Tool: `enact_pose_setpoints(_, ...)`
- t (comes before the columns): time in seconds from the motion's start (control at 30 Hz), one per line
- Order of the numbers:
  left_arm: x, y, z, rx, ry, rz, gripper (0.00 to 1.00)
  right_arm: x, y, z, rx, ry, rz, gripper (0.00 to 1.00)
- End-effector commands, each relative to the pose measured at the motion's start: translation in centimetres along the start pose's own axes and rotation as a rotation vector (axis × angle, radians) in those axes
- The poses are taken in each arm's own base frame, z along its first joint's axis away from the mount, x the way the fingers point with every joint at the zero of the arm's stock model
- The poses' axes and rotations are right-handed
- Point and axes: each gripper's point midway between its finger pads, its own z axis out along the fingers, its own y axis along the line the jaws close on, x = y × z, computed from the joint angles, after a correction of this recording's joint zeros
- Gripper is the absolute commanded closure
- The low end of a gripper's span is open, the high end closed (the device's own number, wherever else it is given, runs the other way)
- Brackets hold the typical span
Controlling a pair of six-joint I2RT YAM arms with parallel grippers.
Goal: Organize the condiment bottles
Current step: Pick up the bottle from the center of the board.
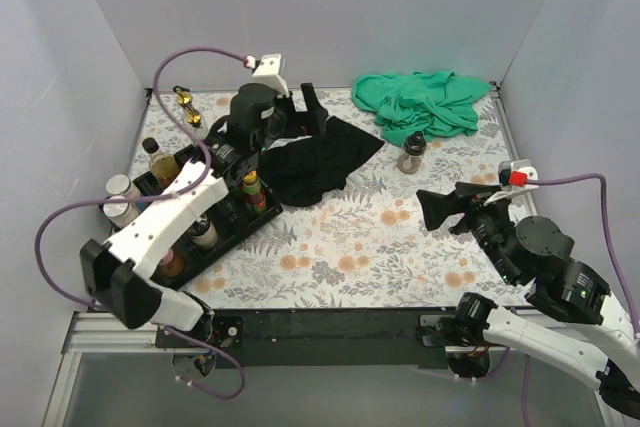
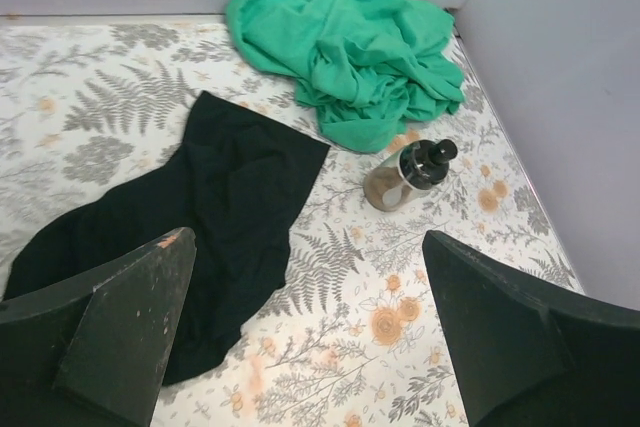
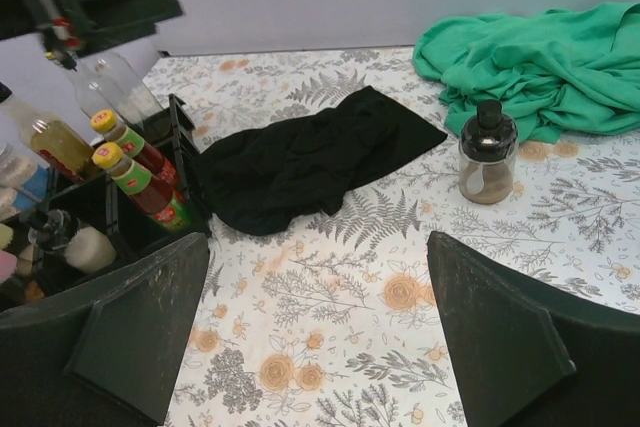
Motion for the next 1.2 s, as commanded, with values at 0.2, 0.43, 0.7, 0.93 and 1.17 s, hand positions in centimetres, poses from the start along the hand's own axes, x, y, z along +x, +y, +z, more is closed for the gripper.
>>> enact_pose_setpoints(0.2,4.5,-6.9,10.7,0.16,0.107,0.11,0.02,-2.3,-0.3,-1.8,-0.038,-0.07,0.035,0.01)
enact_pose_setpoints(0.43,10.6,-11.9,15.8,0.224,0.144,0.223,0.02,-2.6,0.3,-2.1,-0.078,-0.069,0.042,0.01)
enact_pose_setpoints(0.7,16.2,-14.8,19.5,0.287,0.133,0.257,0.02,-3.2,0.7,-2.5,-0.107,-0.084,0.053,0.01)
enact_pose_setpoints(0.93,18.6,-16.0,22.3,0.337,0.06,0.27,0.05,-4.1,0.2,-3.0,-0.1,-0.112,0.044,0.01)
enact_pose_setpoints(1.17,20.9,-16.0,24.4,0.34,0.041,0.287,0.07,-4.5,-0.7,-3.3,-0.065,-0.135,0.028,0.01)
